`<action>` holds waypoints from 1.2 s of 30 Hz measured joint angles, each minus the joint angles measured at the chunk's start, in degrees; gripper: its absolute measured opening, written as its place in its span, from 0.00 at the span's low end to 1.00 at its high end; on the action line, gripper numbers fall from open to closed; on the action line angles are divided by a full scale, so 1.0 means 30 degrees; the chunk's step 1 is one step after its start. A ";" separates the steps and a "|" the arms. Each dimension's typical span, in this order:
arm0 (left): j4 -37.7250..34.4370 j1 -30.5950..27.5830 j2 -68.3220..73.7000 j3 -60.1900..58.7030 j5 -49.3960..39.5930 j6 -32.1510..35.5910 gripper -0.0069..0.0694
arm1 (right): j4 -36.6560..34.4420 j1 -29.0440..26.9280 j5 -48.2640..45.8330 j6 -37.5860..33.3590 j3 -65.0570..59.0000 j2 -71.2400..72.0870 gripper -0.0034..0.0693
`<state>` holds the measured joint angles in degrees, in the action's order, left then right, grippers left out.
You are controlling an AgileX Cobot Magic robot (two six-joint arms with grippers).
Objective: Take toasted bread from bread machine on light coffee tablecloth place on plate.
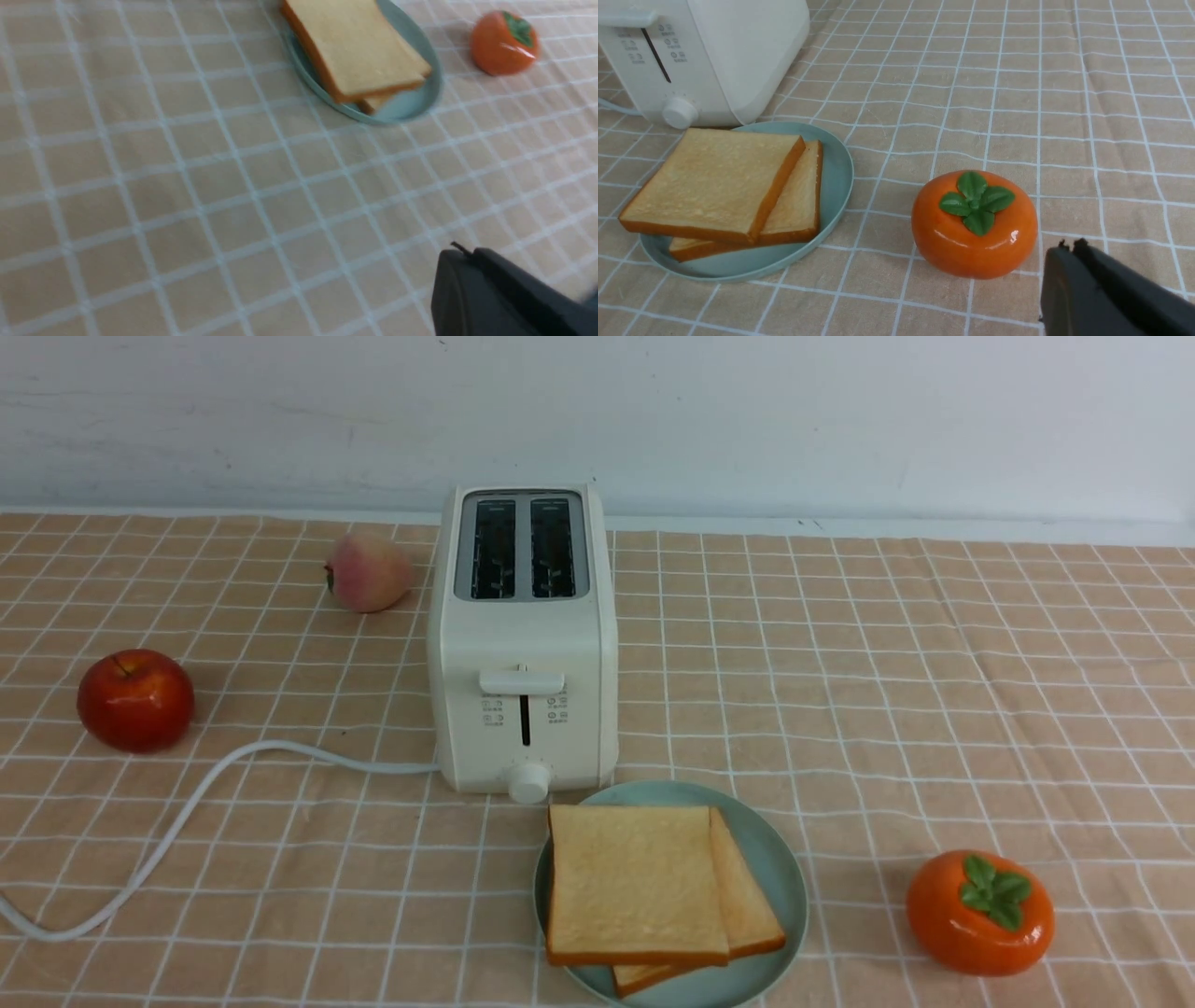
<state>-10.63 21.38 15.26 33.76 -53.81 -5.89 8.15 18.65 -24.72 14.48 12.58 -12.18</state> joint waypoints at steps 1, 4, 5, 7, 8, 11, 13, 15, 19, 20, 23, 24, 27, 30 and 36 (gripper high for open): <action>0.0705 0.0000 -0.0452 -0.0444 0.1353 0.0606 0.07 | 0.0000 0.0000 0.0000 0.0000 0.0000 0.0000 0.04; 0.1506 0.0000 -0.1887 -0.1636 0.4885 0.1796 0.07 | 0.0000 0.0000 0.0000 -0.0020 0.0000 0.0000 0.05; 0.1555 -0.0150 -0.2674 -0.2320 0.6798 0.2200 0.07 | 0.0000 0.0000 0.0000 -0.0020 0.0000 0.0000 0.05; 0.1575 -0.0756 -0.3837 -0.3409 0.9090 0.2105 0.07 | 0.0000 0.0000 0.0000 -0.0020 0.0000 0.0000 0.05; 0.1681 -0.1366 -0.4340 -0.3907 0.9831 0.1747 0.07 | 0.0000 0.0000 0.0000 -0.0020 0.0000 0.0000 0.05; 0.2993 -0.3651 -0.5308 -0.6110 1.1070 -0.0925 0.07 | 0.0000 0.0000 0.0000 -0.0020 0.0000 0.0000 0.05; 0.3543 -0.4197 -0.5308 -0.7030 1.1126 -0.1973 0.07 | 0.0000 0.0000 0.0000 -0.0020 0.0000 0.0000 0.05; 0.4256 -0.4726 -0.5308 -0.8638 1.1099 -0.3249 0.07 | 0.0004 0.0000 -0.0021 -0.0020 -0.0019 0.0000 0.05; 0.4924 -0.4806 -0.5308 -1.1417 1.0814 -0.4038 0.07 | 0.0004 0.0000 -0.0021 -0.0020 -0.0037 0.0000 0.06; 0.4924 -0.4833 -0.5308 -1.1536 1.0703 -0.4038 0.07 | 0.0004 0.0000 -0.0021 -0.0020 -0.0037 0.0000 0.06; 0.4786 -0.5006 -0.5308 -1.1794 1.0460 -0.4150 0.07 | 0.0004 0.0000 -0.0021 -0.0020 -0.0037 0.0000 0.06; 0.4722 -0.5129 -0.5308 -1.1794 1.0460 -0.4166 0.07 | 0.0004 0.0000 -0.0021 -0.0020 -0.0037 0.0000 0.06; 0.4649 -0.5620 -0.5308 -1.1794 1.0460 -0.4166 0.07 | 0.0004 0.0000 -0.0021 -0.0020 -0.0037 0.0000 0.07; 0.4617 -0.6398 -0.5308 -1.1794 1.0460 -0.4188 0.07 | 0.0004 0.0000 -0.0021 -0.0020 -0.0037 0.0000 0.07; 0.4534 -0.6465 -0.5308 -1.1830 1.0479 -0.4205 0.07 | 0.0004 0.0000 -0.0021 -0.0020 -0.0037 0.0000 0.07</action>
<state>2.97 1.98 -0.66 -1.73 -22.37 -18.50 8.16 18.65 -24.78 14.42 12.47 -12.18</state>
